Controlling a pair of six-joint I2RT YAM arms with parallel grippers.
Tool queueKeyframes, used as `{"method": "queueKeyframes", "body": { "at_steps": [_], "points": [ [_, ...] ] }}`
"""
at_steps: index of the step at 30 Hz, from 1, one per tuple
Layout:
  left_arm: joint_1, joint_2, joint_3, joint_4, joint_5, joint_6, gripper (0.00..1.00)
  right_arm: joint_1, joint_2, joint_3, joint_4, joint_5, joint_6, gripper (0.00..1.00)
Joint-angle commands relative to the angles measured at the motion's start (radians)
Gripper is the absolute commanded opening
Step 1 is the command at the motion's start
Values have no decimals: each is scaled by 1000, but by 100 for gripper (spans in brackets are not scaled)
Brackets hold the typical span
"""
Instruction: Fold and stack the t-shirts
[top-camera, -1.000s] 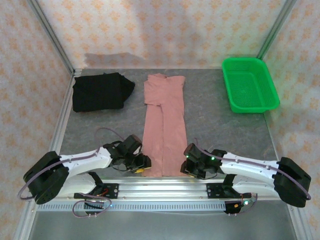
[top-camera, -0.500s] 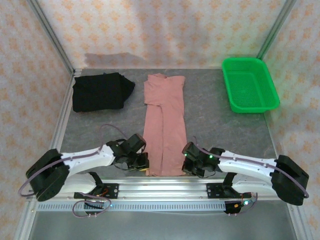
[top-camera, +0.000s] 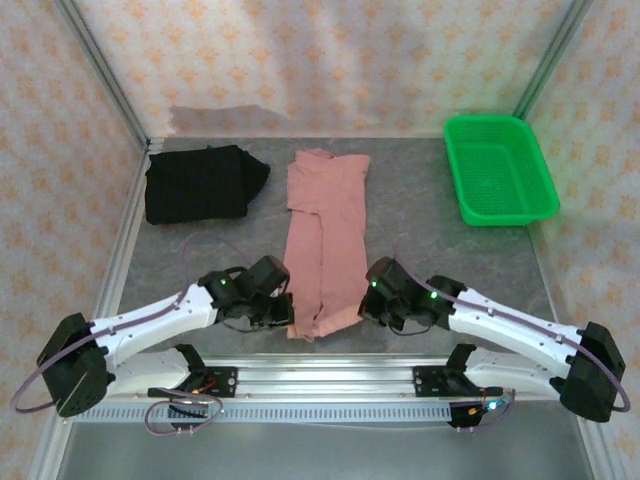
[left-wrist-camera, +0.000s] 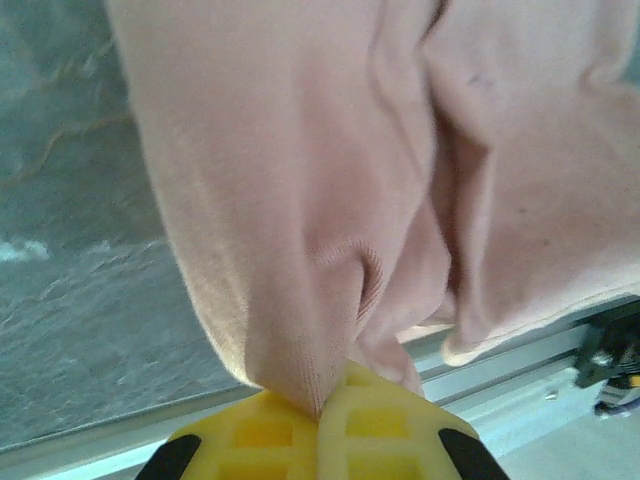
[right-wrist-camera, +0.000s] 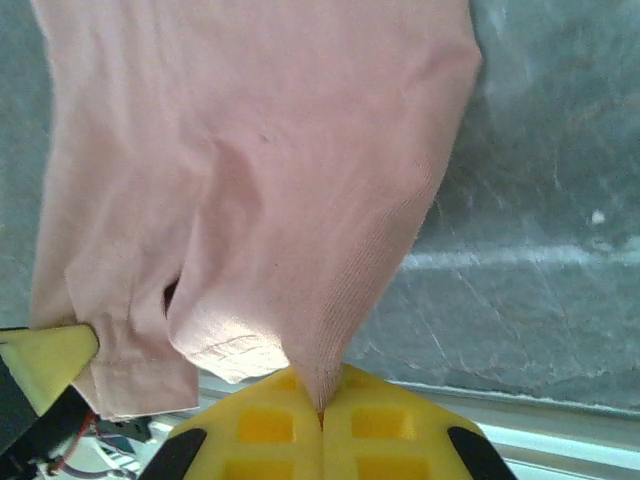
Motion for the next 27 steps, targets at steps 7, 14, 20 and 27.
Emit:
{"method": "queueKeyframes", "body": {
  "at_steps": [7,14,20,27],
  "points": [
    [275,213,345,-157,-11,237,0,-308,310,339,-149,-88,-327,0],
    [421,528,647,-213,19,405,0,-462,611,590,-188,-127,-463,0],
    [483,749,864,-268,15,493,0,-524,841,768,-216,-119,-535,0],
    [533,978,1060,-293,44,498,12,-559,1053,979,-224,-114,-548,29]
  ]
}}
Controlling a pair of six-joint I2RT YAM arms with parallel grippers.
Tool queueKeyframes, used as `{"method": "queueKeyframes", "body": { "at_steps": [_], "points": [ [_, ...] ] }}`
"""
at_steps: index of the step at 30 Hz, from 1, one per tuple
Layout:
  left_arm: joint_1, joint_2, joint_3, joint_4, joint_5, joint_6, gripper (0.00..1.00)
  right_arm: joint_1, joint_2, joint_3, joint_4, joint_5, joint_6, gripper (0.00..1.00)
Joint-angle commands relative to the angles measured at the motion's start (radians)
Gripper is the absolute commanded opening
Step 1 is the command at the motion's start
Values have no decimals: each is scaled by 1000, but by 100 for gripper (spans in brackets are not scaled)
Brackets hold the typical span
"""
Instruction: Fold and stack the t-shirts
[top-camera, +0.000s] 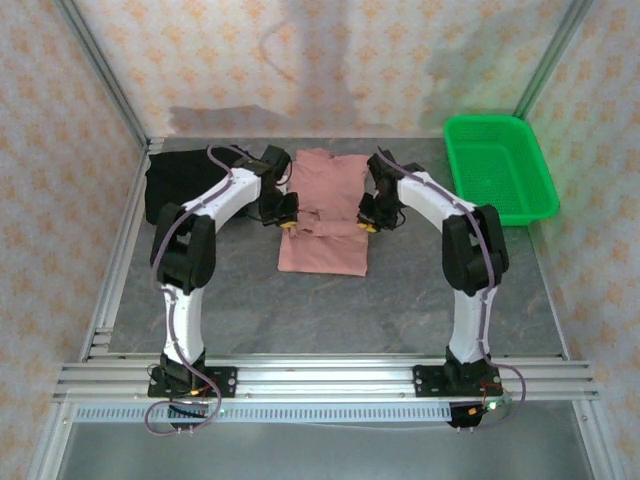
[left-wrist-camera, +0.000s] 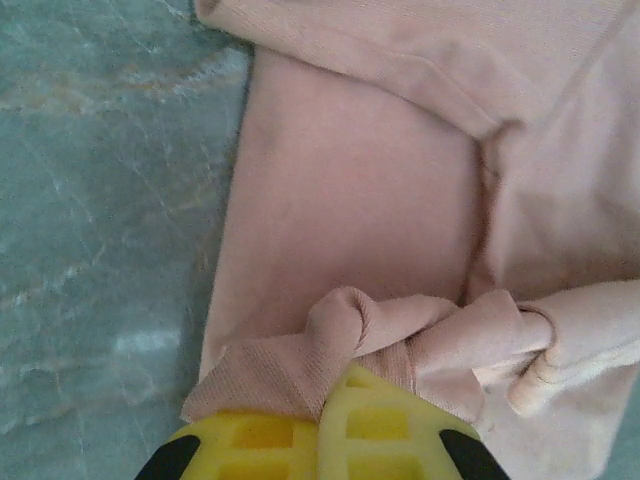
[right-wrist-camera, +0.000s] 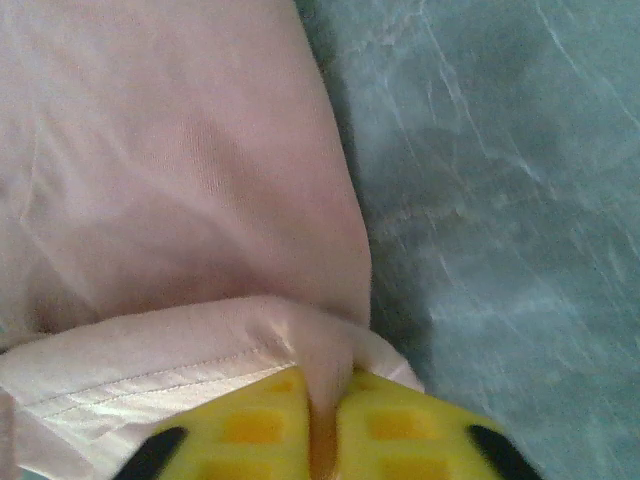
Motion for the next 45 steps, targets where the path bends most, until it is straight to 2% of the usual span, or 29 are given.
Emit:
{"method": "queueKeyframes", "body": {
  "at_steps": [1,2,3,8,10,13,16,18,21,25,31,38,42,45],
  "points": [
    [40,62,131,-75,17,9,24,-24,70,123,-32,2,-24,39],
    [54,74,193,-91,29,-9,36,-35,76,169,-27,3,-13,46],
    [68,71,262,-95,43,-37,44,-47,67,212,-16,-2,-4,49],
    [112,66,677,-138,78,-155,73,-86,-81,343,19,9,9,61],
    [113,41,757,-156,88,-163,78,-86,-151,322,13,-8,2,62],
    [108,-76,628,-171,96,-120,78,-85,-259,170,20,-80,26,57],
    [98,-276,262,-84,105,-85,73,-61,-386,-115,162,-157,116,34],
    [93,-382,10,-9,117,-82,58,-25,-447,-291,281,-157,177,20],
    [65,-448,-258,87,150,-89,30,37,-448,-453,446,-181,257,8],
    [9,-417,-427,204,186,-113,10,84,-353,-509,554,-173,296,0],
    [-13,-242,-385,211,162,-94,4,85,-200,-461,565,-157,290,0],
    [-14,-84,-272,191,136,-89,4,77,-62,-339,529,-134,275,0],
    [-13,10,-111,148,97,-79,4,60,-4,-249,520,-115,278,0],
    [-7,87,73,84,39,-65,4,33,26,-168,514,-85,284,2]
  ]
}}
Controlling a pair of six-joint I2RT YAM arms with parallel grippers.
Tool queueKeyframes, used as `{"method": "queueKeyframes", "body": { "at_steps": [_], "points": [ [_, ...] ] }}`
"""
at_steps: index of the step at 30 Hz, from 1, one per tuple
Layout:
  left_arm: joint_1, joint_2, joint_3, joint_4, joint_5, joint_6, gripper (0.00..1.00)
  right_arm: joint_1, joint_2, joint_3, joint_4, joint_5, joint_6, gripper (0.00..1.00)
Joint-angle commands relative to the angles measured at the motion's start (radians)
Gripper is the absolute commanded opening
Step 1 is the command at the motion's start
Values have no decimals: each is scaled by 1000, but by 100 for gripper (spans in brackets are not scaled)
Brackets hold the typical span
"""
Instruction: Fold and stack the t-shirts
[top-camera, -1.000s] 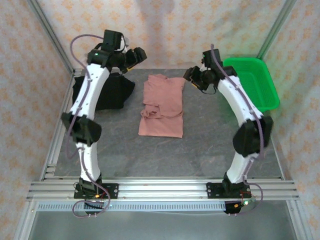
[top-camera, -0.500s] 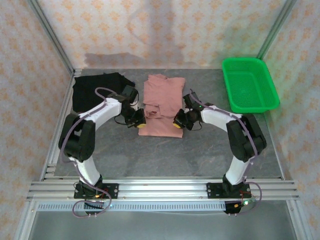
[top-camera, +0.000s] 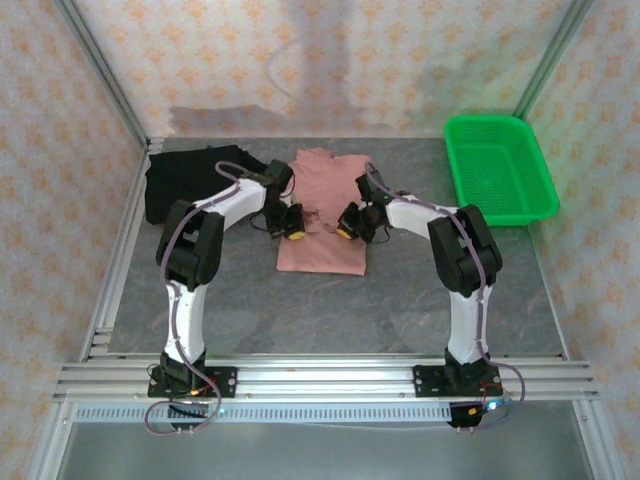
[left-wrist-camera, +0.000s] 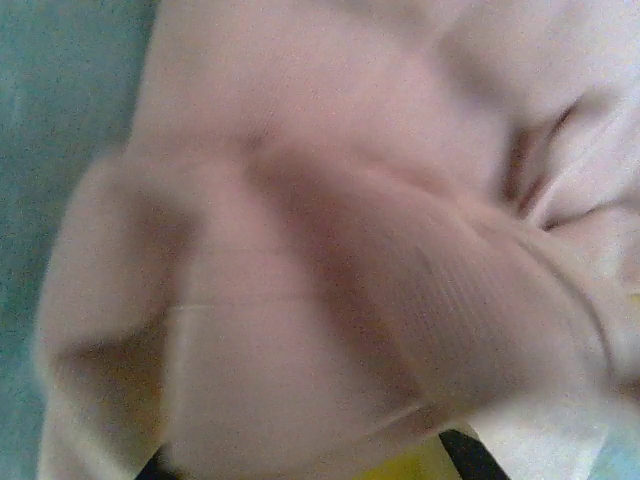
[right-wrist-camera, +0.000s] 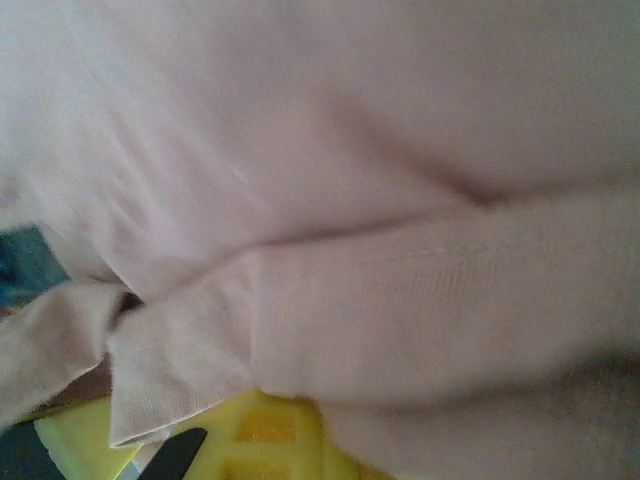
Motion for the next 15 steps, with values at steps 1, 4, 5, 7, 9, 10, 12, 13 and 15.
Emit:
{"method": "queueKeyframes", "body": {
  "at_steps": [1,4,5,7,9,10,12,13,15],
  "points": [
    [13,42,186,-66,-95,24,4,-41,29,98,-3,62,13,5],
    [32,59,320,-52,-150,-16,5,-72,35,167,23,90,27,15],
    [39,61,368,-50,-155,-33,8,-81,28,187,32,99,28,21],
    [51,56,448,-47,-165,-53,17,-93,4,212,59,115,22,29],
    [61,36,509,-60,-193,-60,30,-98,-44,220,57,146,-1,35],
    [70,14,524,-58,-186,-64,40,-98,-76,209,58,158,-19,39],
    [81,-57,504,-47,-178,-56,56,-100,-161,173,45,161,-55,47],
    [85,-103,473,-42,-168,-38,61,-101,-207,145,25,162,-75,51],
    [89,-201,390,-42,-148,-2,68,-102,-301,84,-24,152,-110,63]
  ]
}}
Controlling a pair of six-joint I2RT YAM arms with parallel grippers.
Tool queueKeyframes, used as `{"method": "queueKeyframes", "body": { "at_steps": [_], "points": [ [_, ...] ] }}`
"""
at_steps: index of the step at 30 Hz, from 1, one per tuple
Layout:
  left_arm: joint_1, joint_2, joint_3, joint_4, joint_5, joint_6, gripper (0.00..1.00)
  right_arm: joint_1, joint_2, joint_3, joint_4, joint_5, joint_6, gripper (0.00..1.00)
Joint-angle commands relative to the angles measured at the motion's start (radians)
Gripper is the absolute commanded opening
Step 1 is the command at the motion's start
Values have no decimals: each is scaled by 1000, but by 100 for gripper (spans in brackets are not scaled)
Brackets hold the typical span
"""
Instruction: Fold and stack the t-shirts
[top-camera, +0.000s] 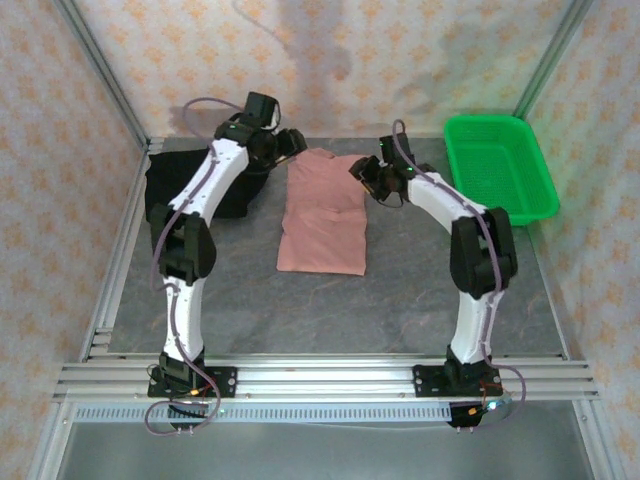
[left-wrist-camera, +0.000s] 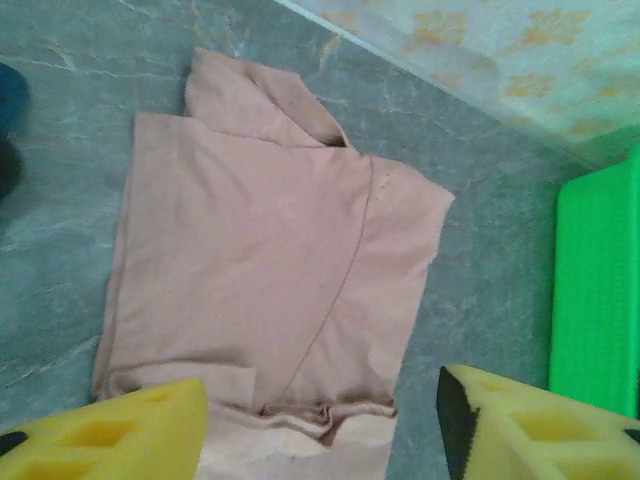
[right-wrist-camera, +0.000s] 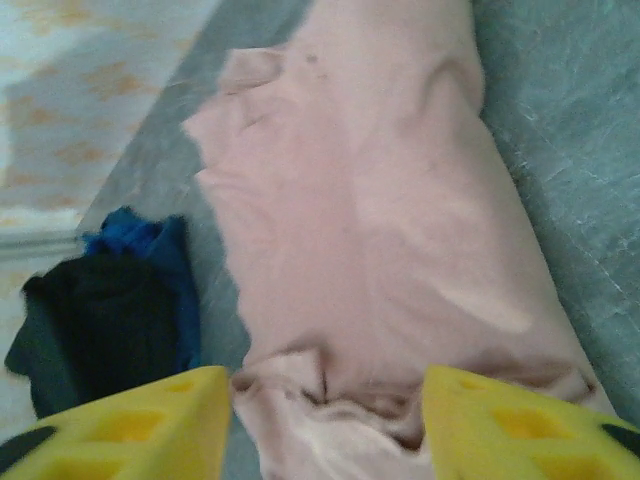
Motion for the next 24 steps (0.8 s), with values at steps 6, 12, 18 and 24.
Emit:
{"method": "queueKeyframes", "body": {
  "at_steps": [6,12,18,24],
  "points": [
    [18,-452,-523,44,172,75,82,4,-428,-383,-54,-143,-45,82],
    [16,-555,-958,172,328,25,79,29,-572,-745,161,-214,122,81],
    [1,-549,-1154,296,352,-32,70,72,-522,-872,312,-223,189,74],
    [-5,-522,-1222,378,337,-79,65,110,-424,-883,396,-221,221,69]
  ]
}}
